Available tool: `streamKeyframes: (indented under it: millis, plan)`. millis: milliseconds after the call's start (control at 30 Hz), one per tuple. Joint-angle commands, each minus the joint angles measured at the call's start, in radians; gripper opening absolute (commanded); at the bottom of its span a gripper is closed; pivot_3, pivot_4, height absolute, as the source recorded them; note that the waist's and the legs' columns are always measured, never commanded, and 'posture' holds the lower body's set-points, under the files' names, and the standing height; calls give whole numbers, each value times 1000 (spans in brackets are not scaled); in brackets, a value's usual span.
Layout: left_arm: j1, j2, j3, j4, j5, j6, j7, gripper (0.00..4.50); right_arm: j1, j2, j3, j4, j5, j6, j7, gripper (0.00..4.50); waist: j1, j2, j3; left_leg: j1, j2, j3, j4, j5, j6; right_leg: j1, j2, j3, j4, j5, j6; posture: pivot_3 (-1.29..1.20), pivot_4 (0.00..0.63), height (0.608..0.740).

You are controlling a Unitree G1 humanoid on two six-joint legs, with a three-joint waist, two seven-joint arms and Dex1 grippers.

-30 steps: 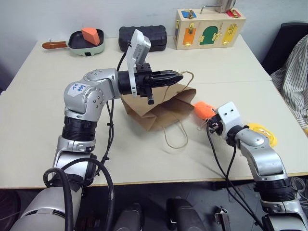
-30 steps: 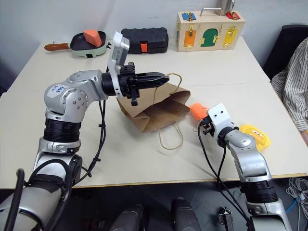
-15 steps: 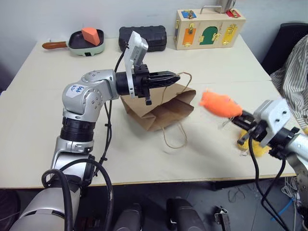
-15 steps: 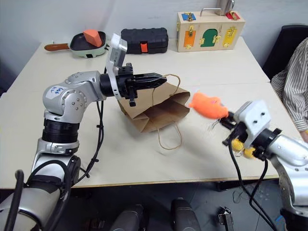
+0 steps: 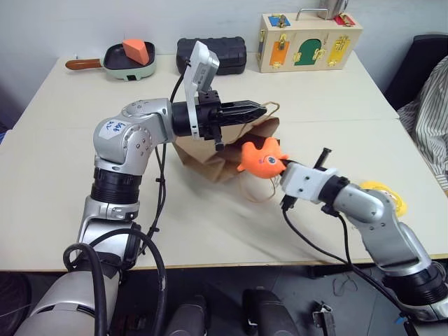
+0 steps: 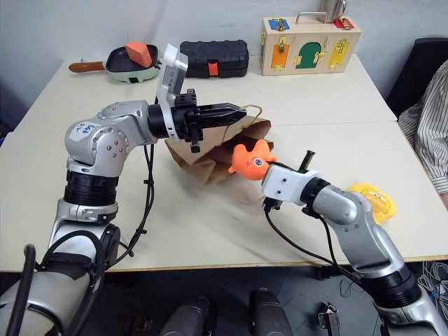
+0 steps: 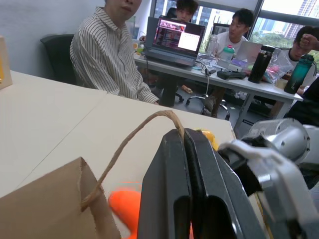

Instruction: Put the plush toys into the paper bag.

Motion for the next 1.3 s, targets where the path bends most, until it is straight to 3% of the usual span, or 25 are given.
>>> streamKeyframes:
  millis: [33,233,433,667,867,1100,1300]
  plan:
    - [-33,2,17,-22,-12,-6,-2,0,-29,5,15,13,-85,-58,-28,17,-1,0,0,0,0,0,0,0,0,0,0,0,0,0,0,0,150,740]
    - [-16,1,17,-46,-27,16,-3,0,-108,55,35,74,-132,-57,-13,17,-4,0,0,0,0,0,0,0,0,0,0,0,0,0,0,0,150,740]
    - [-1,-28,3,-76,-38,38,4,0,-236,159,141,209,-173,-40,55,17,-14,0,0,0,0,0,0,0,-1,-1,0,0,1,0,0,0,150,740]
    - [12,-41,4,-116,-47,66,16,0,-331,294,199,444,-208,-59,-3,17,-29,0,0,0,0,-1,1,0,-1,0,0,-1,2,0,0,0,150,740]
    - [12,-36,15,-118,-45,72,26,0,-307,327,150,423,-163,-32,8,1956,-36,0,0,0,0,-1,1,1,-2,-2,0,-2,3,0,0,0,150,740]
    - [28,-29,33,-102,-37,57,43,0,-79,244,-55,-71,49,192,167,4415,-25,0,0,0,0,-2,1,1,-2,-1,0,-2,3,0,0,0,150,740]
    - [43,-29,35,-90,-34,44,43,0,77,128,-331,-407,276,509,281,4463,-22,0,0,0,0,-2,0,1,-2,0,0,-1,3,0,0,0,150,740]
